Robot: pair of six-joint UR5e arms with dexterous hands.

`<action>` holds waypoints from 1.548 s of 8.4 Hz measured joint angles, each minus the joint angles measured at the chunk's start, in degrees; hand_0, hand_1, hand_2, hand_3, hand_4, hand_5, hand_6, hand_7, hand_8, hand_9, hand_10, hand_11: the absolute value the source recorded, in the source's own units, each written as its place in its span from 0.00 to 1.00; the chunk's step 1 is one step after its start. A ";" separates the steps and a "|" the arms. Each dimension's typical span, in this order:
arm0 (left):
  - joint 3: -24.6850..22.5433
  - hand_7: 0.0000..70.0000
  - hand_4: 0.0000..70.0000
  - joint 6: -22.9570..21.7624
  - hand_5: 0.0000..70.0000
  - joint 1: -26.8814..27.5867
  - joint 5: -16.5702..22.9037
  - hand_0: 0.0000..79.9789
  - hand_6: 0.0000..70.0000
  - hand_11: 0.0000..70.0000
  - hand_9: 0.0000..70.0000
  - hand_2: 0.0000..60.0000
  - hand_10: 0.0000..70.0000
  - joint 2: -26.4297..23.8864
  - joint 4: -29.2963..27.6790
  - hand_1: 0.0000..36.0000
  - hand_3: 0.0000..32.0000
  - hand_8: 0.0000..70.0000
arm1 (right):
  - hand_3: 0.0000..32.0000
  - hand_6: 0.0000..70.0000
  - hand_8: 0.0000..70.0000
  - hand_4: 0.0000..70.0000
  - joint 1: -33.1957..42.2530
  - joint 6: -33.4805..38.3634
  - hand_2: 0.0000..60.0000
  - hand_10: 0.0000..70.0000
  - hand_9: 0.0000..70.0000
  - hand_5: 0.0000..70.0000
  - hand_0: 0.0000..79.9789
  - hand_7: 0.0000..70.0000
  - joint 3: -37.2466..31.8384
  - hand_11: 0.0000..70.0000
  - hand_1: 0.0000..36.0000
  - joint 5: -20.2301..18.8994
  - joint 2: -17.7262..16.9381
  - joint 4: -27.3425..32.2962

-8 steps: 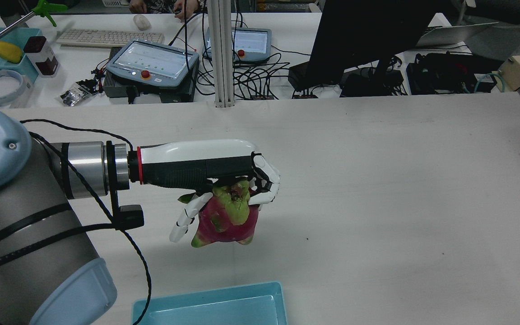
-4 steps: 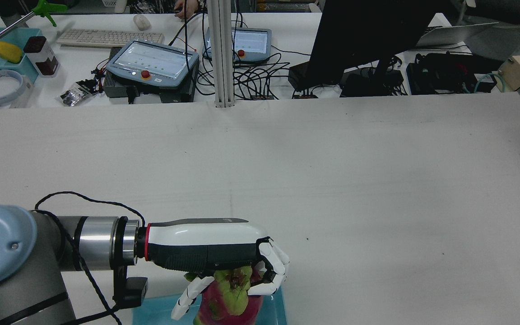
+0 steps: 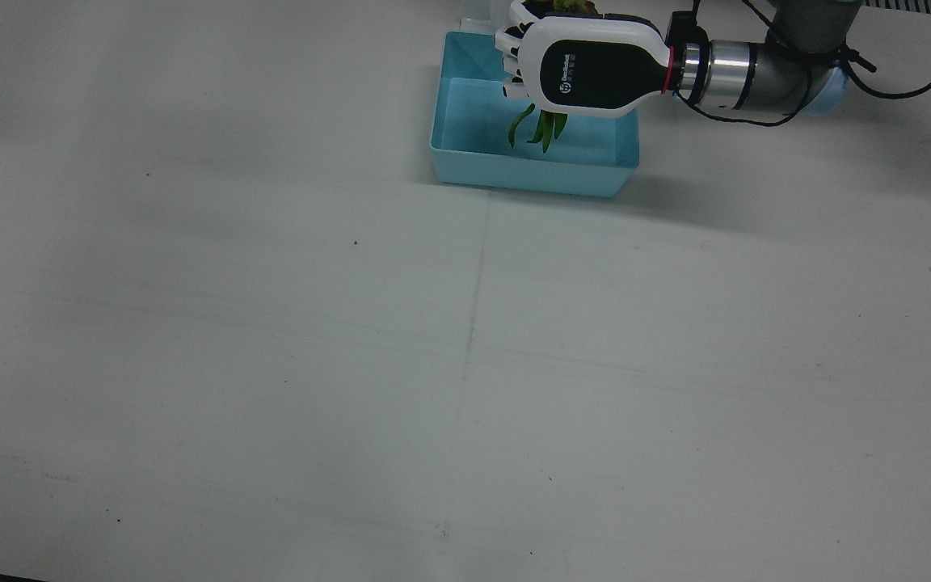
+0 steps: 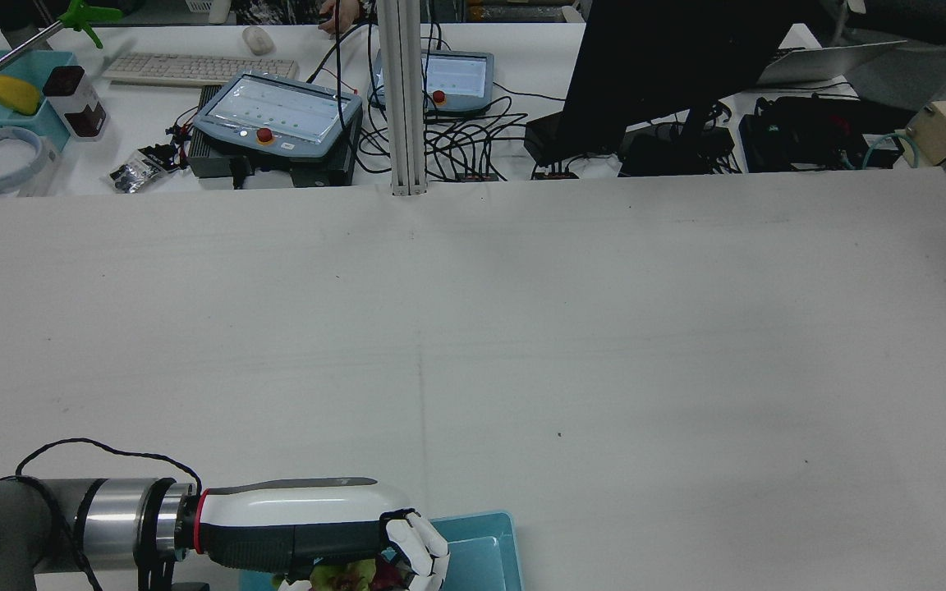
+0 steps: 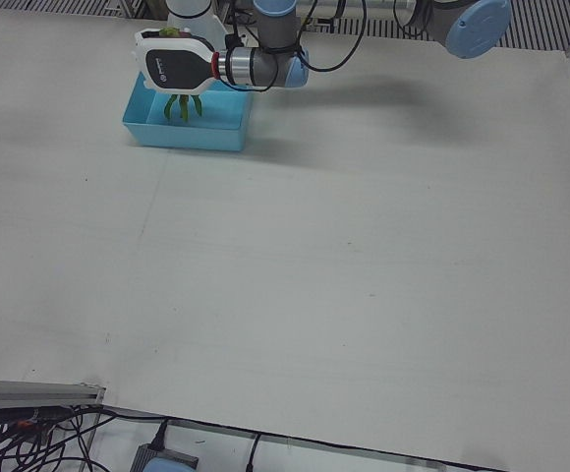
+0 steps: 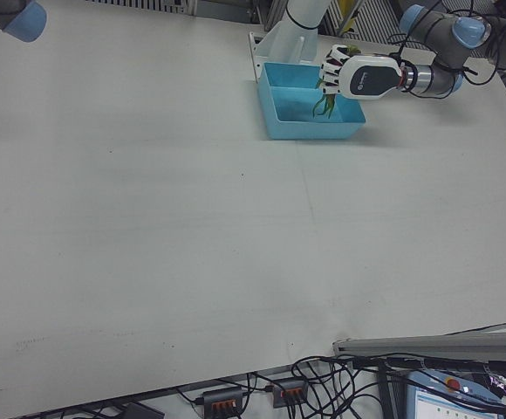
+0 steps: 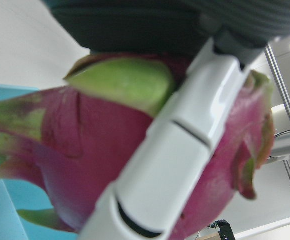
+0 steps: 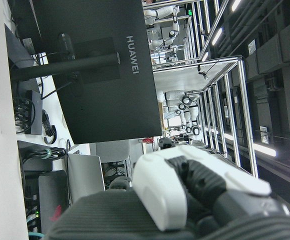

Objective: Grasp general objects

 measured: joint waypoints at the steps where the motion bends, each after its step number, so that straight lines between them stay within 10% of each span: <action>1: -0.25 0.24 0.17 -0.41 1.00 0.35 -0.43 1.00 0.11 0.28 0.11 0.00 0.15 0.58 -0.52 1.00 0.51 0.06 | 0.00 0.00 0.00 0.00 0.00 0.00 0.00 0.00 0.00 0.00 0.00 0.00 0.00 0.00 0.00 -0.01 0.00 0.00; 2: -0.44 0.17 0.00 -0.72 1.00 0.59 -1.06 1.00 0.05 0.18 0.07 0.00 0.08 0.80 -0.73 1.00 0.77 0.03 | 0.00 0.00 0.00 0.00 0.00 0.00 0.00 0.00 0.00 0.00 0.00 0.00 0.00 0.00 0.00 -0.01 0.00 0.00; 4: -1.87 0.14 0.00 -1.67 0.95 0.59 -3.24 1.00 0.00 0.15 0.05 0.00 0.05 1.44 -1.09 0.99 1.00 0.02 | 0.00 0.00 0.00 0.00 -0.02 0.00 0.00 0.00 0.00 0.00 0.00 0.00 0.00 0.00 0.00 0.02 0.00 0.00; 5: -2.29 0.13 0.00 -2.45 0.85 0.38 -4.36 1.00 0.00 0.14 0.04 0.00 0.05 2.24 -1.44 0.97 1.00 0.01 | 0.00 0.00 0.00 0.00 -0.02 0.00 0.00 0.00 0.00 0.00 0.00 0.00 0.00 0.00 0.00 0.02 0.00 0.00; 7: -2.50 0.24 0.00 -6.12 1.00 -4.59 -7.50 1.00 0.00 0.12 0.04 0.00 0.05 6.63 -4.69 0.89 1.00 0.20 | 0.00 0.00 0.00 0.00 0.00 0.00 0.00 0.00 0.00 0.00 0.00 0.00 0.00 0.00 0.00 0.06 0.00 0.00; 9: -1.86 0.33 0.03 -7.94 1.00 -17.08 -8.57 1.00 0.10 0.26 0.09 0.15 0.12 9.09 -2.98 1.00 0.91 0.05 | 0.00 0.00 0.00 0.00 -0.02 0.00 0.00 0.00 0.00 0.00 0.00 0.00 0.00 0.00 0.00 0.04 0.00 0.00; 10: -0.23 0.36 0.16 -8.39 1.00 -21.70 -9.00 1.00 0.15 0.25 0.11 0.15 0.12 9.02 -1.49 1.00 0.54 0.05 | 0.00 0.00 0.00 0.00 -0.04 0.00 0.00 0.00 0.00 0.00 0.00 0.00 0.00 0.00 0.00 0.06 0.00 0.00; 12: 5.55 0.41 0.31 -8.92 1.00 -30.52 -12.24 1.00 0.19 0.22 0.11 0.00 0.11 7.19 0.50 0.96 0.14 0.05 | 0.00 0.00 0.00 0.00 -0.07 0.00 0.00 0.00 0.00 0.00 0.00 0.00 0.00 0.00 0.00 0.07 0.00 0.00; 13: 8.83 0.47 0.38 -8.99 1.00 -34.65 -13.53 1.00 0.24 0.20 0.14 0.00 0.11 5.53 1.47 0.54 0.01 0.06 | 0.00 0.00 0.00 0.00 -0.05 0.00 0.00 0.00 0.00 0.00 0.00 0.00 0.00 0.00 0.00 0.04 0.00 0.00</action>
